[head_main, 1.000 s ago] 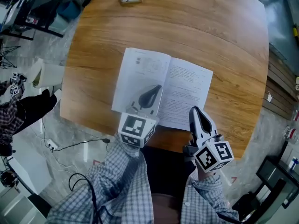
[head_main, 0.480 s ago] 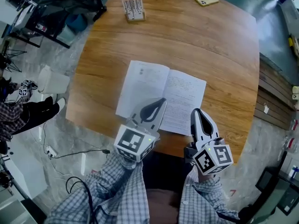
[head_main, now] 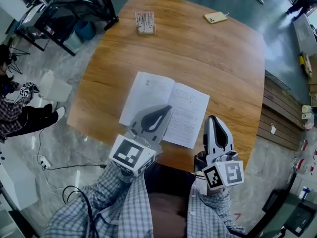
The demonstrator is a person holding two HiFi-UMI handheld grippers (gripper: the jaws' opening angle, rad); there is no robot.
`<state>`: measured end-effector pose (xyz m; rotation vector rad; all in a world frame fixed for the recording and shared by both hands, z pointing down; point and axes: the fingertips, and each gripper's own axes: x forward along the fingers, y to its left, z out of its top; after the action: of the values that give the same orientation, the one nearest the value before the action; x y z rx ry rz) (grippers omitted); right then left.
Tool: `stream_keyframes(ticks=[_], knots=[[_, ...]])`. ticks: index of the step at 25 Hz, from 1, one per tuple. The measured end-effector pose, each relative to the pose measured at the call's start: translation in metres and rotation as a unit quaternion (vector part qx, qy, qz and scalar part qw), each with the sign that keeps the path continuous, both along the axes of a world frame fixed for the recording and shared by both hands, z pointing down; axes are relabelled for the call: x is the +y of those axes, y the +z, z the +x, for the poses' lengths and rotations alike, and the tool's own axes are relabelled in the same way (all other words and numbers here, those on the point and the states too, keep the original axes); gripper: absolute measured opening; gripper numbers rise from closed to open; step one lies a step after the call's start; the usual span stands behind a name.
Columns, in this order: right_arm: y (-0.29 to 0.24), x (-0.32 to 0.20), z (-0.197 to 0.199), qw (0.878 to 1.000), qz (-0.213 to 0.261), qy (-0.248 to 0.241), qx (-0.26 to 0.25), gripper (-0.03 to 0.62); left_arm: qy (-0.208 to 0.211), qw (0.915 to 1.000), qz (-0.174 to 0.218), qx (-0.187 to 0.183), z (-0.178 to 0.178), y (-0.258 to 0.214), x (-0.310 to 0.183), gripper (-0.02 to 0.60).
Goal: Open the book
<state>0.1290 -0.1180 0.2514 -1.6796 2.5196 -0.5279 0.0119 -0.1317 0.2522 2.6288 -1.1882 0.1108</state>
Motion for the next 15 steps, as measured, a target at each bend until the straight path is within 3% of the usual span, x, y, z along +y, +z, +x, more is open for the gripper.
stream_keyframes(ticks=[5, 15], knots=[[-0.021, -0.003, -0.002, 0.998, 0.035, -0.010, 0.049, 0.029, -0.003, 0.9997, -0.006, 0.023, 0.000, -0.007, -0.003, 0.008], [-0.022, -0.005, -0.009, 0.998, 0.038, -0.022, 0.045, 0.028, 0.013, 0.9997, 0.023, 0.000, 0.003, -0.012, -0.005, 0.008]])
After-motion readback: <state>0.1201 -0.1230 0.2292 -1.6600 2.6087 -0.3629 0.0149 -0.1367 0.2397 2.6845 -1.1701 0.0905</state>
